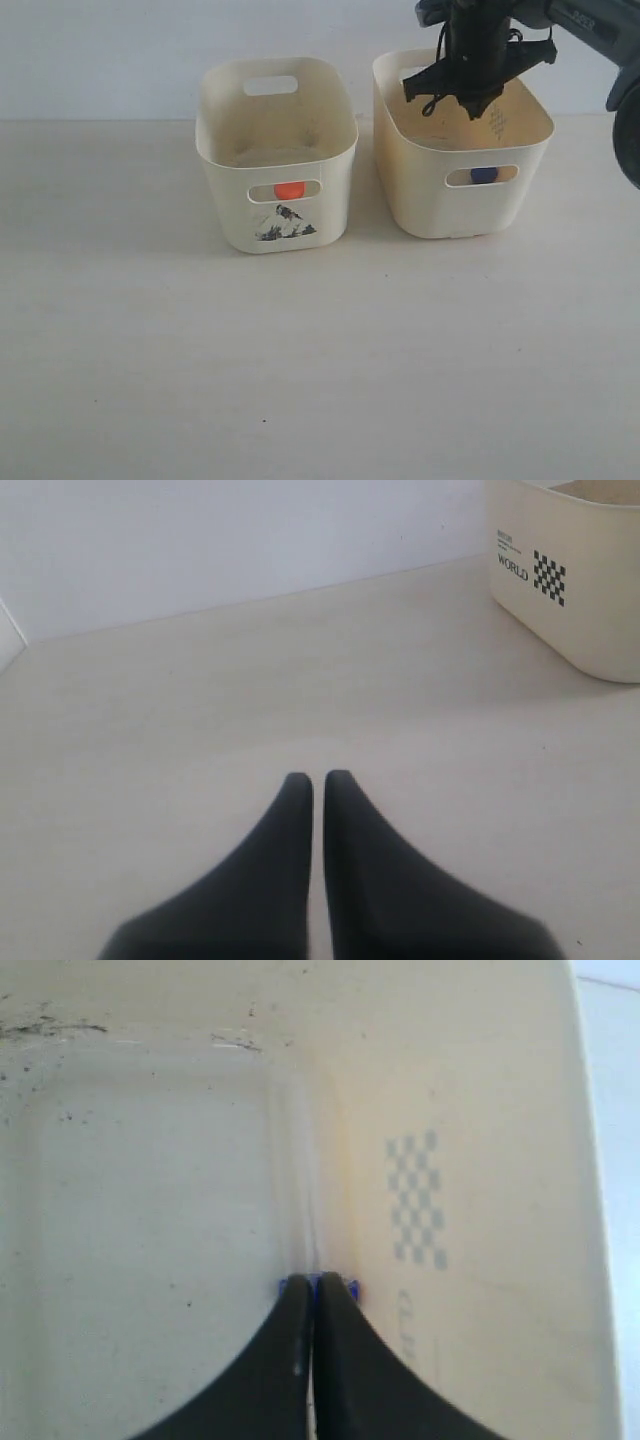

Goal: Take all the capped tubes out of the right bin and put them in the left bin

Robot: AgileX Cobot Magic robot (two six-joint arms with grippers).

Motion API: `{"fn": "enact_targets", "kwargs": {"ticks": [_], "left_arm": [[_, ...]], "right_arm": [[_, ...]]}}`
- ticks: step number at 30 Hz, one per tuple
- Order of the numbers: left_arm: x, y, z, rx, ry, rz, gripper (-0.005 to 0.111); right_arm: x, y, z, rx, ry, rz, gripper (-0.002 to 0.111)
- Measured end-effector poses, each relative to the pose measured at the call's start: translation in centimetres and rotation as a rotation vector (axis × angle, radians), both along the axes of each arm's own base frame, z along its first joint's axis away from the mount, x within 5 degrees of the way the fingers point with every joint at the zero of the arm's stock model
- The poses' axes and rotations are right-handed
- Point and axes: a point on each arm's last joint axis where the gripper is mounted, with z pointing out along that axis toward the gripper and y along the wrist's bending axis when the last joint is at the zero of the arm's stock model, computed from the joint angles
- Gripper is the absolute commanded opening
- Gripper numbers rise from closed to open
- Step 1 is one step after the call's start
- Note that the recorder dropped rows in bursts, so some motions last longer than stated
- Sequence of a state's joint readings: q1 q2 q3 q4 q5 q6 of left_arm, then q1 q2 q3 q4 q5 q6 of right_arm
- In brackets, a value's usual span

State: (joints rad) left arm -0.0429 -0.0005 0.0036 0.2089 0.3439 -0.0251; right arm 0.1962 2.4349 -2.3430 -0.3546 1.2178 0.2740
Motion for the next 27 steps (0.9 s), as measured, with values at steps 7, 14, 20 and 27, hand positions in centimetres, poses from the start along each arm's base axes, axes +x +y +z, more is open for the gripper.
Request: {"fn": "enact_targets", "kwargs": {"ticks": [7, 14, 20, 27], "left_arm": [[0.0, 0.0, 0.0, 0.000, 0.000, 0.000, 0.004], [0.0, 0.0, 0.0, 0.000, 0.000, 0.000, 0.004], [0.0, 0.0, 0.0, 0.000, 0.000, 0.000, 0.004], [0.0, 0.0, 0.0, 0.000, 0.000, 0.000, 0.004]], "right_arm": [[0.1, 0.3, -1.4, 0.024, 0.033, 0.002, 0.000], [0.2, 0.3, -2.1, 0.024, 0.049, 0.003, 0.000], [0.2, 0.4, -2.1, 0.036, 0.052, 0.005, 0.000], [0.1, 0.8, -2.2, 0.067, 0.059, 0.008, 0.000]]}}
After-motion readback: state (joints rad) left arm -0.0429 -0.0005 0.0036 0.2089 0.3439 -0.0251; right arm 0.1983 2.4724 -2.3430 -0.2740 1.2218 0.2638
